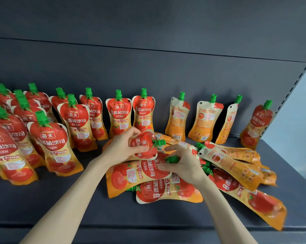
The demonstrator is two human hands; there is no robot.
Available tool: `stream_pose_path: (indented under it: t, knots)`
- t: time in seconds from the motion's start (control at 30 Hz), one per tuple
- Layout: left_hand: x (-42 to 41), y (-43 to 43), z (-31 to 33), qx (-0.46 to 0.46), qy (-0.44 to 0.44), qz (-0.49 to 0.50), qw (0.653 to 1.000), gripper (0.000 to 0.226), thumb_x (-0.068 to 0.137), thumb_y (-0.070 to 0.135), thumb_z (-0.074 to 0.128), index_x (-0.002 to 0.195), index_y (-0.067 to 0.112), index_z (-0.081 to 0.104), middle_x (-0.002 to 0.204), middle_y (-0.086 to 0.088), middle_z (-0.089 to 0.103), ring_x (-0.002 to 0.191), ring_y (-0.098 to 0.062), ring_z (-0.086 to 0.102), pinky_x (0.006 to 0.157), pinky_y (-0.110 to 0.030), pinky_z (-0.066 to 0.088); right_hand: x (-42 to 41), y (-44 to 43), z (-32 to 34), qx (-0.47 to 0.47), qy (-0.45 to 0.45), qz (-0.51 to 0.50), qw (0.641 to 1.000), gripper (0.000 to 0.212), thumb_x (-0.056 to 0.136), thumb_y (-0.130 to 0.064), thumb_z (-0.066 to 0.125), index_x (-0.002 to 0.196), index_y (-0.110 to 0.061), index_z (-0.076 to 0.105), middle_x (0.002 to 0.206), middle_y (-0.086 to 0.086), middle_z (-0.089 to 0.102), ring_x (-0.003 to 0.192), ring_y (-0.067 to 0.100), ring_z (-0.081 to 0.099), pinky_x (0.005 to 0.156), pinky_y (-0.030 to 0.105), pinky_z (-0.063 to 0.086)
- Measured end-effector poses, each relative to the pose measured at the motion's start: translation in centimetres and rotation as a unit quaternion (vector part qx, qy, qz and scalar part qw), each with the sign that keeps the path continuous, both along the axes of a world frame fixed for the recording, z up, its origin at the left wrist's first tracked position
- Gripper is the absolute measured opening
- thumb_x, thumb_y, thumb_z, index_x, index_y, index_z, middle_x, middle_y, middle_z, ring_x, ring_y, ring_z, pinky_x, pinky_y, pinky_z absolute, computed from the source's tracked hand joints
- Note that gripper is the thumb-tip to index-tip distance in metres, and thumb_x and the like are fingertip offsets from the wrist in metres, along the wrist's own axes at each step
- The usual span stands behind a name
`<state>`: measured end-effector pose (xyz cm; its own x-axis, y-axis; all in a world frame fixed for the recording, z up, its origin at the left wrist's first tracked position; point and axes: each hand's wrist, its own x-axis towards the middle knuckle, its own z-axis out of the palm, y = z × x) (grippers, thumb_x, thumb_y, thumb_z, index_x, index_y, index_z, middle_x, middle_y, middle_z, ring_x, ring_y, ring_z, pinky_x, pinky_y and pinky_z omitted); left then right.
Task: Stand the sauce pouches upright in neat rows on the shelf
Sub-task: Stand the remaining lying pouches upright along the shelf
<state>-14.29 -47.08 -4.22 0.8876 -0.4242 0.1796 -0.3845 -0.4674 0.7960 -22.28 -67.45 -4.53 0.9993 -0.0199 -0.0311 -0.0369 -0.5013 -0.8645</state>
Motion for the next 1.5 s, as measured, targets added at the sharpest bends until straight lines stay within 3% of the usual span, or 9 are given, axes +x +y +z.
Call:
stream_pose_path:
  t: [0.13,0.27,0.4,0.57,0.77,0.93,1.2,1.4,1.5]
  knots:
    - [-1.2,1.3,1.5,-0.102,-0.025,0.08,0.991,0.037,0.075,0.032,0.073,0.105,0.034,0.051,0.103,0.02,0.061,0.095,0.004,0.06,0.072,-0.017,0.049,0.3,1.3,1.3,0.169,-0.063,-0.012,0.984,0.046,0.073,-0.006,0.077,0.11,-0.023,0.055,0.114,0.003,0.057,0.079,0.014,0.07,0.06,0.022,0.056]
    - [-2.5,3.5,2.4,-0.143,-0.108,0.174,0.968,0.032,0.076,0.024,0.073,0.101,0.021,0.054,0.093,0.019,0.061,0.085,0.016,0.057,0.07,-0.003,0.044,1.8,3.3,3.2,0.206,-0.134,0.005,0.969,0.045,0.076,-0.002,0.073,0.112,-0.02,0.054,0.107,0.002,0.061,0.09,0.016,0.067,0.068,0.025,0.058]
    - [-3.6,5.9,2.6,-0.175,-0.131,0.219,0.951,0.032,0.073,0.03,0.072,0.101,0.023,0.057,0.093,0.017,0.064,0.09,0.002,0.062,0.079,-0.019,0.051,2.8,5.7,4.5,0.187,-0.179,0.004,0.966,0.044,0.078,-0.004,0.072,0.117,-0.016,0.054,0.106,0.003,0.065,0.102,0.017,0.063,0.083,0.034,0.056]
    - [-5.8,8.1,3.6,-0.233,-0.146,0.196,0.941,0.027,0.074,0.021,0.074,0.096,0.024,0.06,0.096,0.011,0.068,0.092,-0.002,0.065,0.079,-0.018,0.053,1.9,8.7,5.8,0.173,-0.237,-0.024,0.956,0.031,0.077,-0.01,0.074,0.1,-0.028,0.061,0.099,-0.003,0.068,0.095,0.012,0.065,0.081,0.034,0.057]
    - [-8.2,12.6,4.1,-0.244,-0.148,0.148,0.947,0.026,0.072,0.026,0.072,0.094,0.026,0.059,0.093,0.018,0.066,0.09,0.005,0.064,0.073,-0.01,0.051,-0.1,13.2,5.6,0.236,-0.283,-0.053,0.928,0.024,0.078,-0.004,0.072,0.089,-0.024,0.066,0.098,0.0,0.07,0.092,0.014,0.068,0.076,0.03,0.057]
    - [-8.7,17.3,2.5,-0.245,-0.142,0.166,0.945,0.028,0.075,0.022,0.073,0.099,0.018,0.06,0.098,0.009,0.067,0.096,-0.005,0.064,0.081,-0.025,0.054,-1.4,18.1,4.0,0.235,-0.285,-0.063,0.927,0.022,0.079,-0.002,0.071,0.09,-0.019,0.064,0.098,-0.003,0.068,0.094,0.011,0.066,0.072,0.022,0.055]
    - [-8.5,20.0,1.9,-0.267,-0.122,0.167,0.941,0.025,0.077,0.016,0.072,0.097,0.021,0.057,0.092,0.02,0.062,0.088,0.014,0.059,0.072,-0.005,0.047,-1.6,21.4,4.2,0.177,-0.293,-0.054,0.938,0.024,0.082,-0.004,0.069,0.093,-0.024,0.063,0.099,-0.007,0.067,0.098,0.009,0.063,0.085,0.027,0.054]
    - [-8.6,20.8,-0.6,-0.257,-0.037,0.13,0.957,0.047,0.076,0.021,0.073,0.118,0.025,0.051,0.111,0.016,0.061,0.105,0.003,0.058,0.083,-0.015,0.05,-2.3,20.9,1.5,0.249,-0.221,-0.024,0.943,0.033,0.082,-0.001,0.067,0.112,-0.012,0.057,0.105,0.002,0.069,0.098,0.013,0.067,0.082,0.027,0.056]
    - [-9.5,20.7,-3.1,-0.221,-0.012,0.143,0.965,0.055,0.076,0.023,0.074,0.124,0.022,0.049,0.119,0.009,0.059,0.112,-0.004,0.054,0.092,-0.024,0.047,-2.2,21.0,-1.8,0.166,-0.184,-0.035,0.968,0.037,0.079,-0.007,0.072,0.112,-0.014,0.057,0.107,0.001,0.068,0.096,0.01,0.065,0.08,0.02,0.053]
